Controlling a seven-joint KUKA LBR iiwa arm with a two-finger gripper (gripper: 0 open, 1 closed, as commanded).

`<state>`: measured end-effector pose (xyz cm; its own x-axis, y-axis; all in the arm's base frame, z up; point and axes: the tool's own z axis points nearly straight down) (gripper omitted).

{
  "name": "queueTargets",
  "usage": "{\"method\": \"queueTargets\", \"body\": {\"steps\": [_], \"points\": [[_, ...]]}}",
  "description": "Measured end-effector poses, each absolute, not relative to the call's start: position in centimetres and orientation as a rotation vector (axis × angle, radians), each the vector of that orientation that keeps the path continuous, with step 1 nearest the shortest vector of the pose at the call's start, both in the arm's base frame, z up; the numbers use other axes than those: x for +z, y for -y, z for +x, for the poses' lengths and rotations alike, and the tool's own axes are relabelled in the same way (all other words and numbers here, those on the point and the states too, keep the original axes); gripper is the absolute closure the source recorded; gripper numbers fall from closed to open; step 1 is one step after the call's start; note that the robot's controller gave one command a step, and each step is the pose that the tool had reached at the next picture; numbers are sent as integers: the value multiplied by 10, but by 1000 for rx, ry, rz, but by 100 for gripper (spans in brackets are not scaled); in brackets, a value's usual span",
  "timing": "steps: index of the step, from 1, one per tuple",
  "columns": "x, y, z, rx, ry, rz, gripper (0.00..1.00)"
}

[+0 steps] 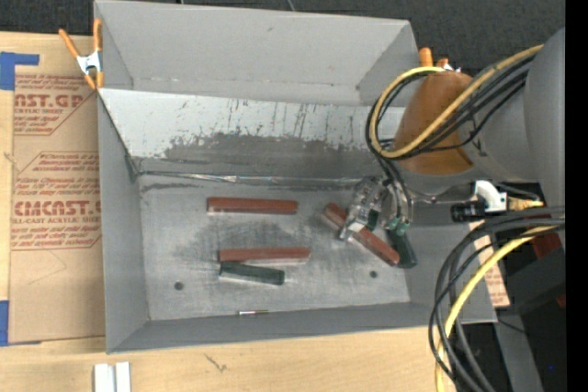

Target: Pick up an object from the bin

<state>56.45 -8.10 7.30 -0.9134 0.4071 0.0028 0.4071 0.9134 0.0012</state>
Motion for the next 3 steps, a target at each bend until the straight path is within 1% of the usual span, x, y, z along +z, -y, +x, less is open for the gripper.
{"method": "queueTargets", "body": {"steps": [1, 2, 3], "points": [[73, 81, 565, -2, 3071, -653, 100], [83, 81, 562, -1, 3066, -653, 100], [113, 81, 563, -1, 3069, -654, 100]]}}
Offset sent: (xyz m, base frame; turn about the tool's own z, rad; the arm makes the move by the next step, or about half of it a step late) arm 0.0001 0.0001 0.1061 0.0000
